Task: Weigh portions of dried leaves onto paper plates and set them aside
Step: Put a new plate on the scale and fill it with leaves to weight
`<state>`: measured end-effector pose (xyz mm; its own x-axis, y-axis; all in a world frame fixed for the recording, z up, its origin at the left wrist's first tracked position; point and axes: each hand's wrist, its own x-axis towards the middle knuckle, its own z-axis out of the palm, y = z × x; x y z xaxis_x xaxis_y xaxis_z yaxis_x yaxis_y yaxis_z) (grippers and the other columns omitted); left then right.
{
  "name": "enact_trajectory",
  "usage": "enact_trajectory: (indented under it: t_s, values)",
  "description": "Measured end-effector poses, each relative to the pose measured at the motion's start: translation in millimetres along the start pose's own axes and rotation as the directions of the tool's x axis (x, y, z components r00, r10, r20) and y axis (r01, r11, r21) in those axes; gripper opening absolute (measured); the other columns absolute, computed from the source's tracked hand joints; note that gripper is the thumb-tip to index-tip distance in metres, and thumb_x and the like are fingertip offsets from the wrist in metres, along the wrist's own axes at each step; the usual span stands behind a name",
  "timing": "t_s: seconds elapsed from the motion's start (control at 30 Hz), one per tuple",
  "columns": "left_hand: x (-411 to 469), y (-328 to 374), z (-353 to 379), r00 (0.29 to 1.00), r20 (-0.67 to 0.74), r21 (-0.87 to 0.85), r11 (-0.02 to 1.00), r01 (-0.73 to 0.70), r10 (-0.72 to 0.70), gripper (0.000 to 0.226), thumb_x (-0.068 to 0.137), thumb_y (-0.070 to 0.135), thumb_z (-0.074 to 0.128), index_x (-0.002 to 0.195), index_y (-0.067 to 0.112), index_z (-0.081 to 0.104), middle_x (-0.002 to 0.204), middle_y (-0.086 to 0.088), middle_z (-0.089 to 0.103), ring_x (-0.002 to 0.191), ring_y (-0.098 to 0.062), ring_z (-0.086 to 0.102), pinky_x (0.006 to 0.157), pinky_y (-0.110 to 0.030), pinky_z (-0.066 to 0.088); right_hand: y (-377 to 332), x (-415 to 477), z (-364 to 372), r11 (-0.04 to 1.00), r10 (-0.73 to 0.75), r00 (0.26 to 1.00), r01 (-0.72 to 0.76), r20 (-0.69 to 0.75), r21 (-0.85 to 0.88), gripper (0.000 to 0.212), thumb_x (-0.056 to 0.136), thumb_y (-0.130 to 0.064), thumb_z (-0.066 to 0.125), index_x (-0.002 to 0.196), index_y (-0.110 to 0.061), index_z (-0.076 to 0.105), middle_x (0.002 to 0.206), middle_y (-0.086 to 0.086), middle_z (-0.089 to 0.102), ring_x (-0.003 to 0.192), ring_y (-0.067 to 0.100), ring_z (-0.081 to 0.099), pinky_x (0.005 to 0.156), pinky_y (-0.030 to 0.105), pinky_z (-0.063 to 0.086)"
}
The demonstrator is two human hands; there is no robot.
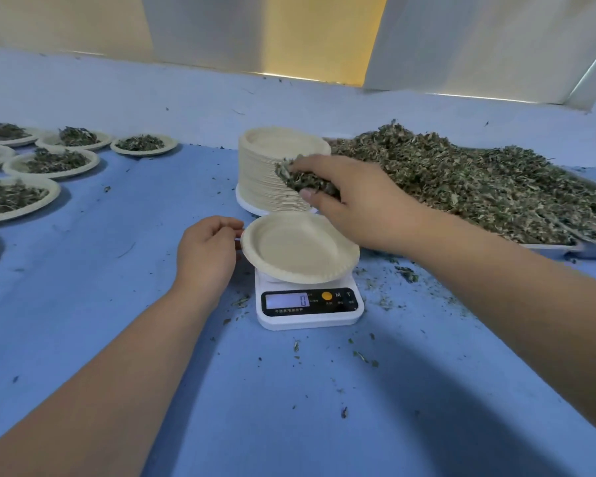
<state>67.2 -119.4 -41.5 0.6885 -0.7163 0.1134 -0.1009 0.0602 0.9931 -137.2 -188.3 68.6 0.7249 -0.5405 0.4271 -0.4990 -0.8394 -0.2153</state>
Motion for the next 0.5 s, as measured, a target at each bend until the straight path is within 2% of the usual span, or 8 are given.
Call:
enact_trajectory:
  t_s: [0.1,0.17,0.23,0.33,0.43,0.5]
  values:
    - [-1,2,0,1.0,0.001,0.003,1.0,0.003,-0.003,0.03,0.092,0.003,0.048,0.089,0.018,0.073,0.083,0.003,0.075,0.064,0.001,0.069,0.066,-0.025,0.055,-10,-8,30,0.999,0.002,0.967,0.011,0.254,-0.052,0.046,0.103,-0.035,0.053,0.148,-0.033,0.044,0.143,0.0,0.056,0.129,0.022,0.051,0.106,0.039,0.043]
    - [-1,3,1,1.0,-0.006,0.008,1.0,0.009,-0.009,0.028,0.091,0.003,0.049,0.09,0.016,0.073,0.082,0.003,0.075,0.064,0.0,0.069,0.069,-0.028,0.056,-11,-8,37,0.996,0.023,0.927,0.013,0.375,-0.091,0.053,0.103,-0.043,0.051,0.153,-0.036,0.035,0.148,-0.003,0.051,0.134,0.02,0.047,0.107,0.039,0.042]
    - [-1,2,0,1.0,-0.006,0.005,1.0,0.015,-0.015,0.028,0.091,0.003,0.049,0.09,0.017,0.074,0.082,0.002,0.075,0.065,-0.002,0.069,0.071,-0.031,0.058,-11,-4,30,0.996,0.044,0.934,-0.016,0.355,-0.083,0.062,0.099,-0.056,0.051,0.155,-0.041,0.028,0.151,-0.005,0.049,0.136,0.019,0.047,0.104,0.032,0.041]
    - [0,2,0,1.0,-0.004,0.0,1.0,0.02,-0.02,0.028,0.09,0.004,0.049,0.088,0.018,0.074,0.081,0.003,0.075,0.065,-0.003,0.07,0.073,-0.034,0.06,-7,7,5,0.996,0.084,0.956,-0.085,0.28,-0.008,0.068,0.091,-0.069,0.052,0.151,-0.05,0.027,0.149,-0.009,0.05,0.131,0.016,0.051,0.103,0.031,0.041]
    - [2,0,1,1.0,-0.003,0.004,1.0,0.021,-0.021,0.028,0.09,0.006,0.05,0.086,0.019,0.074,0.076,0.006,0.074,0.064,-0.002,0.069,0.074,-0.035,0.06,3,10,-17,0.99,0.111,0.963,-0.127,0.245,0.052,0.065,0.092,-0.066,0.054,0.15,-0.049,0.032,0.143,-0.01,0.054,0.123,0.012,0.054,0.102,0.033,0.043]
    - [3,-1,1,1.0,0.0,0.01,1.0,0.019,-0.019,0.027,0.089,0.007,0.05,0.085,0.019,0.074,0.073,0.008,0.073,0.063,-0.002,0.069,0.073,-0.035,0.059,16,9,-24,0.978,0.141,0.969,-0.168,0.204,0.123,0.058,0.094,-0.061,0.055,0.148,-0.047,0.038,0.14,-0.01,0.056,0.12,0.009,0.055,0.097,0.029,0.043]
